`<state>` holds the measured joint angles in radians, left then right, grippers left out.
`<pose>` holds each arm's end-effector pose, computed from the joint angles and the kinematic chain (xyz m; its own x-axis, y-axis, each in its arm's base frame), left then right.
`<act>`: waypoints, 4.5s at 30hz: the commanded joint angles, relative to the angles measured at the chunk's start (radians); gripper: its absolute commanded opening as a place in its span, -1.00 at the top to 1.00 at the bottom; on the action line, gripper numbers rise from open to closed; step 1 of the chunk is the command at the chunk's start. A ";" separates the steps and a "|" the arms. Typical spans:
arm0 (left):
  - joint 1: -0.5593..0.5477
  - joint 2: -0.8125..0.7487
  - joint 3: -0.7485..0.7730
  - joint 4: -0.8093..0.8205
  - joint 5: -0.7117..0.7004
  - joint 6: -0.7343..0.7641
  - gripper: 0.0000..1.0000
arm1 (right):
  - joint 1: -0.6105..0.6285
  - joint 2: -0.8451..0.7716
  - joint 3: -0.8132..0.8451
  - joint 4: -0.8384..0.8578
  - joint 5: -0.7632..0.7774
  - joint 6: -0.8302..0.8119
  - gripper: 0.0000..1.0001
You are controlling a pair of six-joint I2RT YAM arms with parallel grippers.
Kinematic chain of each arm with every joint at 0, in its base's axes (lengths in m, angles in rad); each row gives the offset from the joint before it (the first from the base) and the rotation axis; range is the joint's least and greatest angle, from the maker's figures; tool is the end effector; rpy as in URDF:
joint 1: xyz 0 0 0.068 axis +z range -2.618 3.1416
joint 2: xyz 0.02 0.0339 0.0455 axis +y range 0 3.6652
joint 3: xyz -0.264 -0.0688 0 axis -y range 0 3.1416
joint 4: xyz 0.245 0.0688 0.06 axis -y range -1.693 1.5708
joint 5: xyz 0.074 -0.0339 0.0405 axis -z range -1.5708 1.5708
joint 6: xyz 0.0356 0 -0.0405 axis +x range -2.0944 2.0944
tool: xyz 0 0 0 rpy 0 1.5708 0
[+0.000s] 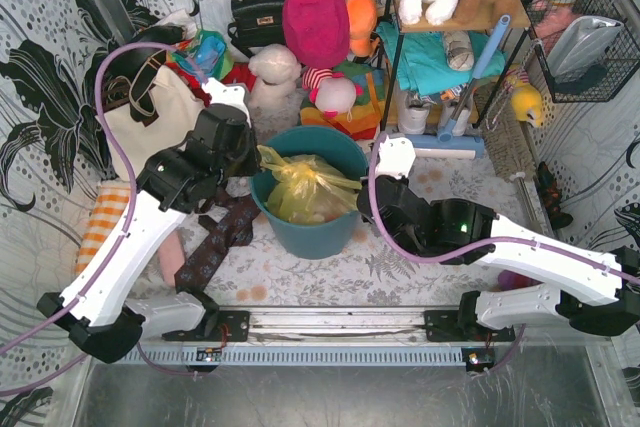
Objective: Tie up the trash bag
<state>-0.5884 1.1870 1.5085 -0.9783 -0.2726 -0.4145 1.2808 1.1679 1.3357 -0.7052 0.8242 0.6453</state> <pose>0.1886 -0.1144 0.4265 -0.6087 -0.0601 -0.7911 0.1224 0.9781 -0.1685 0.0915 0.2152 0.4062 -0.3999 0.0883 -0.9123 -0.2878 0.9329 0.2165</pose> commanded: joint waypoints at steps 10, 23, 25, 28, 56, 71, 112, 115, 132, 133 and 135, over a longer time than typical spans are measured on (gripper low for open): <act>-0.004 -0.063 0.050 0.047 -0.090 0.031 1.00 | 0.005 0.039 0.175 -0.203 0.064 -0.013 1.00; -0.005 -0.083 0.021 -0.026 -0.198 0.003 1.00 | 0.004 0.077 0.282 -0.354 0.147 -0.003 1.00; -0.007 -0.084 0.016 -0.039 -0.210 0.000 1.00 | 0.003 0.073 0.281 -0.343 0.148 -0.006 1.00; -0.007 -0.092 0.009 -0.036 -0.191 0.000 1.00 | 0.003 0.069 0.260 -0.266 0.107 -0.056 1.00; -0.005 0.065 0.168 -0.044 -0.031 0.118 -0.03 | 0.003 0.061 0.240 -0.219 -0.146 0.008 0.01; 0.022 0.119 0.196 -0.182 0.052 0.200 0.05 | 0.004 0.065 0.244 -0.225 -0.145 0.006 -0.01; 0.069 0.026 0.090 -0.068 0.170 0.172 1.00 | -0.217 -0.014 0.142 -0.129 -0.362 0.089 -0.34; 0.068 0.020 0.077 -0.061 0.174 0.169 1.00 | -0.248 -0.004 0.112 -0.117 -0.411 0.086 -0.31; 0.070 0.008 0.058 -0.044 0.171 0.161 1.00 | -0.265 -0.010 0.007 -0.040 -0.586 0.122 0.39; 0.069 0.008 0.058 -0.042 0.169 0.161 1.00 | -0.265 -0.010 0.018 -0.049 -0.579 0.121 0.54; 0.069 0.008 0.061 -0.042 0.163 0.161 1.00 | -0.265 -0.013 0.043 -0.070 -0.563 0.115 0.75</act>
<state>-0.5251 1.2140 1.5738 -1.0740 -0.1009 -0.2432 1.0203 1.1603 1.3434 -0.7586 0.2657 0.7734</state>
